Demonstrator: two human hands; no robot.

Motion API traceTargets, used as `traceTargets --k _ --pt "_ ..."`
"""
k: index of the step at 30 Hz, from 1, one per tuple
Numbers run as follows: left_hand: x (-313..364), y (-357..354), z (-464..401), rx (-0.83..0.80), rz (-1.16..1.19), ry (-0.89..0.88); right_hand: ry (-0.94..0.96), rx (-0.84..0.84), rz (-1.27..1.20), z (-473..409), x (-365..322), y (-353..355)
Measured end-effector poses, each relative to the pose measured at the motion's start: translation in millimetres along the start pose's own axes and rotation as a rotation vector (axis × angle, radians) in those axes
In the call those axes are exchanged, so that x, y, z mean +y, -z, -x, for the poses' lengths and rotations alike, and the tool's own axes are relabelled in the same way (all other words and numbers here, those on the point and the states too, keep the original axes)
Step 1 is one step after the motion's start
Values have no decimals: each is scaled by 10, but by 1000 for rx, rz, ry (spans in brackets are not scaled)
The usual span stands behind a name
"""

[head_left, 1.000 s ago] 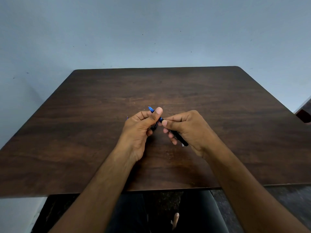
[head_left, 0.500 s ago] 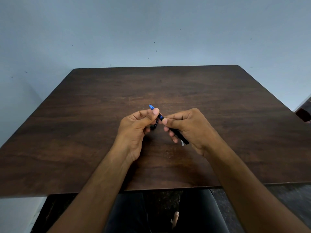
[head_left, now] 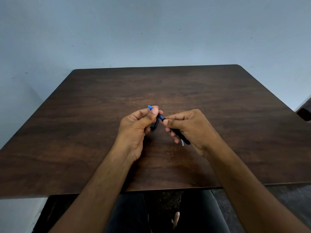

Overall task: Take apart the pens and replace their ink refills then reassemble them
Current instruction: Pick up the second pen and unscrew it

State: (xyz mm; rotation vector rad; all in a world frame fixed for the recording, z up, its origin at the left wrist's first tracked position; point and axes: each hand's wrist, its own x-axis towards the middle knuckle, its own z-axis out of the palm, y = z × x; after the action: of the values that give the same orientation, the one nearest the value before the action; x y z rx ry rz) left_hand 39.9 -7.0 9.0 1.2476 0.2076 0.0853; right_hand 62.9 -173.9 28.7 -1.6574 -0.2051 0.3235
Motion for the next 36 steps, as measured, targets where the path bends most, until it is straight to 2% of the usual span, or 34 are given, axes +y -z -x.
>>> traceTargets --k 14,26,31,36 --pt "-4 -50 -16 40 -31 -16 -10 27 -4 2 -8 23" --pt "69 -15 -64 226 27 -79 -55 103 97 -4 -10 20" --pt "82 -5 -52 272 63 -24 -72 109 105 -17 -13 25" --pt "105 20 -75 239 116 -38 -80 125 120 -18 -22 57"
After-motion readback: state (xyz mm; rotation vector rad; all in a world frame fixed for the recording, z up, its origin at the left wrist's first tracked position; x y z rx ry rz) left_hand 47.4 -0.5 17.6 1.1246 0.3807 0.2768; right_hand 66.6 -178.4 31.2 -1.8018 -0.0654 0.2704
